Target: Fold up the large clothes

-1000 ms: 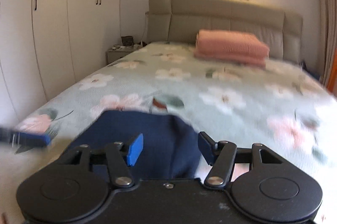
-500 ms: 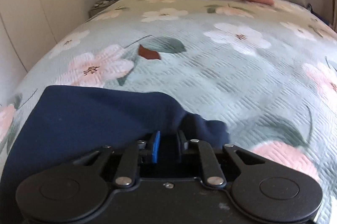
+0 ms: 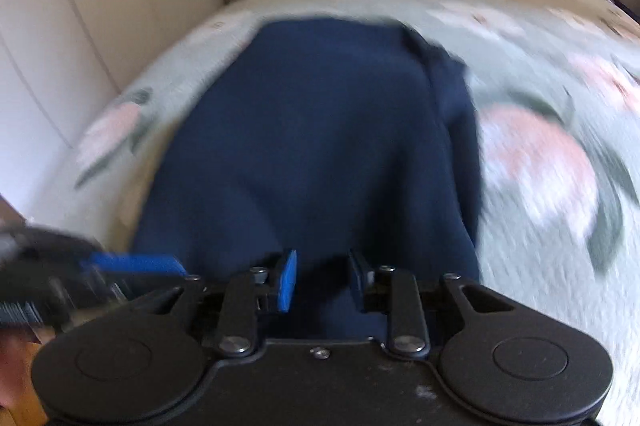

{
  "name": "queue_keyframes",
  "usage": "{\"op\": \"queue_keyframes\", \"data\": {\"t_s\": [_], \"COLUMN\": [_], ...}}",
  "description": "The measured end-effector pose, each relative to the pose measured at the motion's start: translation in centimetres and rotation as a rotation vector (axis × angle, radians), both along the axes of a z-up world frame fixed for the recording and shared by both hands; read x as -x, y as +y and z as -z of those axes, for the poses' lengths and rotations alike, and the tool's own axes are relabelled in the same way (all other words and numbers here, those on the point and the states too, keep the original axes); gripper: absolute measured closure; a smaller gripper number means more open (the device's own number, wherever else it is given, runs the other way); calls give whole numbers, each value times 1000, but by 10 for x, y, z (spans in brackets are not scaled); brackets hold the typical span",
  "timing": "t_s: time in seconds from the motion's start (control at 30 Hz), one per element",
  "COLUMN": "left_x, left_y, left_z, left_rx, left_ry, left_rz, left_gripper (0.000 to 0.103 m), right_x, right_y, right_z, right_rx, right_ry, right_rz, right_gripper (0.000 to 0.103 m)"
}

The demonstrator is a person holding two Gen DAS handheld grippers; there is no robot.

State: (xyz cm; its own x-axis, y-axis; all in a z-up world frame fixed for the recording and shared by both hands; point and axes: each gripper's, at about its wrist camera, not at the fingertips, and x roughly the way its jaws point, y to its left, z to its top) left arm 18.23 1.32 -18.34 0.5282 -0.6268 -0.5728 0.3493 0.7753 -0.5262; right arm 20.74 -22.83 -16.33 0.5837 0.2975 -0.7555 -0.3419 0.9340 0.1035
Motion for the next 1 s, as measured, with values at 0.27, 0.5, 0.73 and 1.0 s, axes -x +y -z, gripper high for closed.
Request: {"op": "queue_keyframes", "data": {"t_s": [0.27,0.5,0.73,1.0], "left_x": [37,103,144,173], "left_y": [-6,-22,-27,-36], "left_z": [-36,-109,-186,-222], "left_rx": [-99,-207,-204,-206], "left_ry": [-29,-131,-225,-242], "left_rz": [-52,-185,-306,-353], "left_gripper": [79,46,19,17], "right_x": [52,105,146,170], "right_y": [-53,-33,-5,-17], "right_z": [-25,-98,-164,-191], "right_rx": [-54,-52,62,-62], "right_ry": [71,-54,-185,-126], "right_rz": [132,130,168,174], "right_gripper": [70,29,8,7]}}
